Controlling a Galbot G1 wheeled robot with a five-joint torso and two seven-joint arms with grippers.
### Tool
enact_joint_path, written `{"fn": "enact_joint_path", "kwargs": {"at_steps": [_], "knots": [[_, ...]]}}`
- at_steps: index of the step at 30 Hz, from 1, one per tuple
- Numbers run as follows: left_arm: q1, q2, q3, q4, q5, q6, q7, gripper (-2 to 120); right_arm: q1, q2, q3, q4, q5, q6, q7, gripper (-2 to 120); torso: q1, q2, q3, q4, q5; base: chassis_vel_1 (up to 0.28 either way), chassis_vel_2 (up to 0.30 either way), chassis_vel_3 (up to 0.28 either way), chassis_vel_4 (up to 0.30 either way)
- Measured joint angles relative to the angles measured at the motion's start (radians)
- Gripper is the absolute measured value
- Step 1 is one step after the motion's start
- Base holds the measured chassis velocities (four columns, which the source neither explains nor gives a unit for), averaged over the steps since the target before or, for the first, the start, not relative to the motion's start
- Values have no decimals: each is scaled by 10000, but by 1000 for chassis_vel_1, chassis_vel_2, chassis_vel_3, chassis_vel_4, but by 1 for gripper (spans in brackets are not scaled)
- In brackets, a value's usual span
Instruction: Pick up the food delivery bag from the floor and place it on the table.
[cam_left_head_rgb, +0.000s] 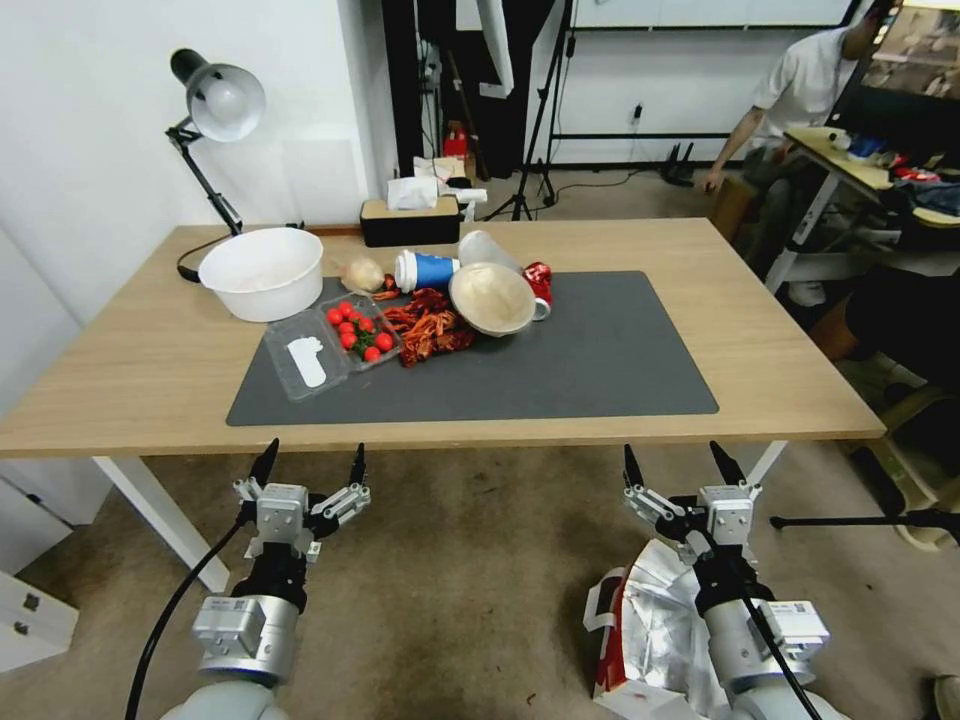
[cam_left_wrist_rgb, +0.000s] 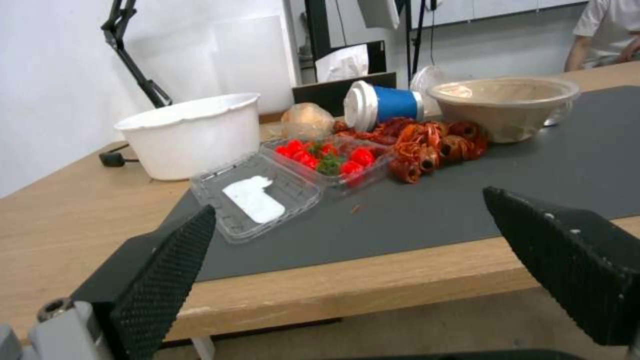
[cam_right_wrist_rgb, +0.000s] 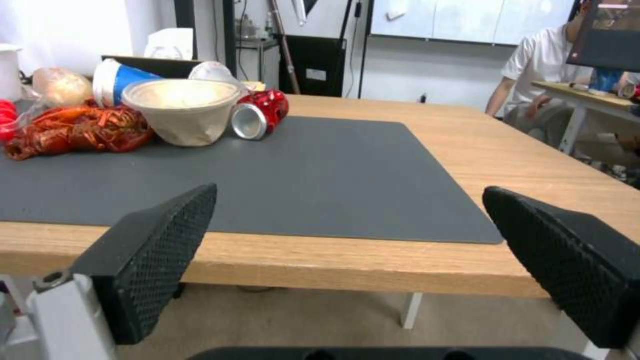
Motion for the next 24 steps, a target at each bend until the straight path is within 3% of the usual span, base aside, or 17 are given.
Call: {"fn": "enact_joint_path", "kwargs": {"at_steps": [18,21,23,24], "knots": [[-35,23,3,30,-16,-40,-11,100,76,-111,16,-1,156,200,82,100,-3,-4,-1,-1,2,0,0,0,0],[-537,351,97,418,-360,-594,-236,100,335,-616,194,76,619,863,337,100,-4,-5,-3,9,-4,0,0,0,0],[-1475,976,278,1070,-997,-1552,-656,100,425,-789,205,88,862,997,379,100,-3,-6,-2,-10,-3,0,0,0,0],[-1475,976,278,1070,-997,-1552,-656,100,425,-789,205,88,862,997,379,100,-3,-6,-2,-10,-3,0,0,0,0]]}}
